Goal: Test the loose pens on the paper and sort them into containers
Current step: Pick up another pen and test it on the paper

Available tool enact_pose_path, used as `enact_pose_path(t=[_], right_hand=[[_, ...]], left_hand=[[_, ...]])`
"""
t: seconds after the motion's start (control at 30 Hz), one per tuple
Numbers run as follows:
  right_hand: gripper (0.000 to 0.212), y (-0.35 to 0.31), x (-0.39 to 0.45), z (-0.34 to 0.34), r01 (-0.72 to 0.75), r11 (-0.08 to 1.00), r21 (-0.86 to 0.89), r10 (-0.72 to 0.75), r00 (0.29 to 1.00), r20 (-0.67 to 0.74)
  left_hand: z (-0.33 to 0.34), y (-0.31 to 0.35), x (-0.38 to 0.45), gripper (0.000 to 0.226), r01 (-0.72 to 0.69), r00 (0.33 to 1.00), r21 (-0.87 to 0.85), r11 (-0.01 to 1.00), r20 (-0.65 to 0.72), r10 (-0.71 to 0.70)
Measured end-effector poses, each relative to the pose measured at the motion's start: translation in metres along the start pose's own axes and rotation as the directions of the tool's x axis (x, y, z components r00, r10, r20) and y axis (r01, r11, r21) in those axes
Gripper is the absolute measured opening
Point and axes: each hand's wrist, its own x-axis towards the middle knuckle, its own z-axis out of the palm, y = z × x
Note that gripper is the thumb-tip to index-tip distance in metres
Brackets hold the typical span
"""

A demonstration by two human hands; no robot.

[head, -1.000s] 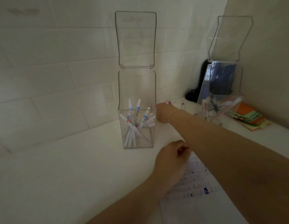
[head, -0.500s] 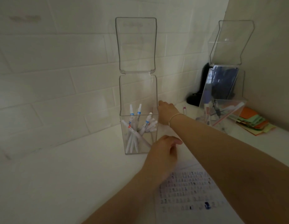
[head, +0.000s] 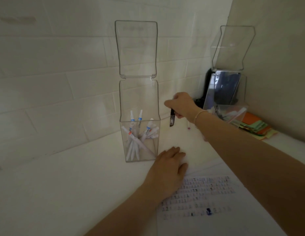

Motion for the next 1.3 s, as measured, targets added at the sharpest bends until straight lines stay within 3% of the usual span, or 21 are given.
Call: enact_pose_path(t=[0.07, 0.13, 0.23, 0.33, 0.5, 0.63, 0.7, 0.8, 0.87, 0.97, 1.1, 1.3], right_hand=[[0.017, 0.002, -0.013, -0.014, -0.116, 0.979, 0.166, 0.116, 0.993, 0.014], [0.01, 0.007, -0.029, -0.025, -0.181, 0.971, 0.157, 0.171, 0.982, 0.074], [0.021, 0.015, -0.054, -0.036, -0.169, 0.984, 0.059, 0.158, 0.975, 0.155], [0.029, 0.021, -0.079, -0.042, -0.119, 0.984, 0.131, 0.089, 0.973, 0.214], [0.023, 0.02, -0.102, -0.045, -0.057, 0.944, 0.326, -0.069, 0.93, 0.362], [0.02, 0.013, -0.114, -0.062, -0.059, 0.956, 0.289, -0.08, 0.891, 0.447], [0.02, 0.011, -0.112, -0.085, -0.083, 0.942, 0.325, -0.051, 0.922, 0.384], [0.027, 0.009, -0.104, -0.138, -0.063, 0.898, 0.436, 0.029, 0.996, 0.085], [0.028, 0.009, -0.108, -0.163, -0.023, 0.907, 0.421, 0.026, 1.0, -0.001], [0.024, 0.015, -0.129, -0.158, -0.083, 0.911, 0.404, 0.023, 0.988, 0.153], [0.008, 0.051, -0.173, -0.11, -0.123, 0.9, 0.418, 0.038, 0.977, 0.208], [0.029, 0.11, -0.21, -0.064, -0.206, 0.888, 0.411, 0.236, 0.972, -0.022]], left_hand=[[0.0, 0.001, 0.0, 0.045, 0.015, 1.0, -0.004, 1.0, 0.014, -0.015], [0.002, 0.0, 0.001, 0.046, 0.033, 0.999, -0.004, 0.999, 0.033, -0.033], [0.0, 0.002, 0.001, 0.054, 0.103, 0.995, -0.104, 0.989, 0.028, -0.101], [-0.007, 0.008, 0.0, 0.064, 0.182, 0.982, -0.322, 0.929, 0.001, -0.191], [-0.022, 0.021, 0.003, 0.041, -0.004, 0.963, -0.307, 0.952, -0.259, -0.079], [-0.029, 0.036, 0.001, 0.04, -0.023, 0.986, -0.439, 0.898, -0.158, -0.052], [-0.029, 0.041, -0.002, 0.041, 0.003, 0.993, -0.546, 0.837, -0.1, -0.069], [-0.026, 0.04, -0.006, 0.038, 0.02, 0.99, -0.637, 0.77, -0.094, -0.104], [-0.023, 0.036, -0.004, 0.035, 0.01, 0.992, -0.52, 0.854, -0.102, -0.073], [-0.021, 0.029, -0.002, 0.032, -0.011, 0.999, -0.16, 0.987, -0.054, 0.003], [-0.015, 0.025, -0.004, 0.041, -0.07, 0.997, 0.01, 0.997, 0.033, 0.07], [-0.007, 0.026, -0.009, 0.05, -0.133, 0.987, 0.146, 0.98, 0.115, 0.116]])
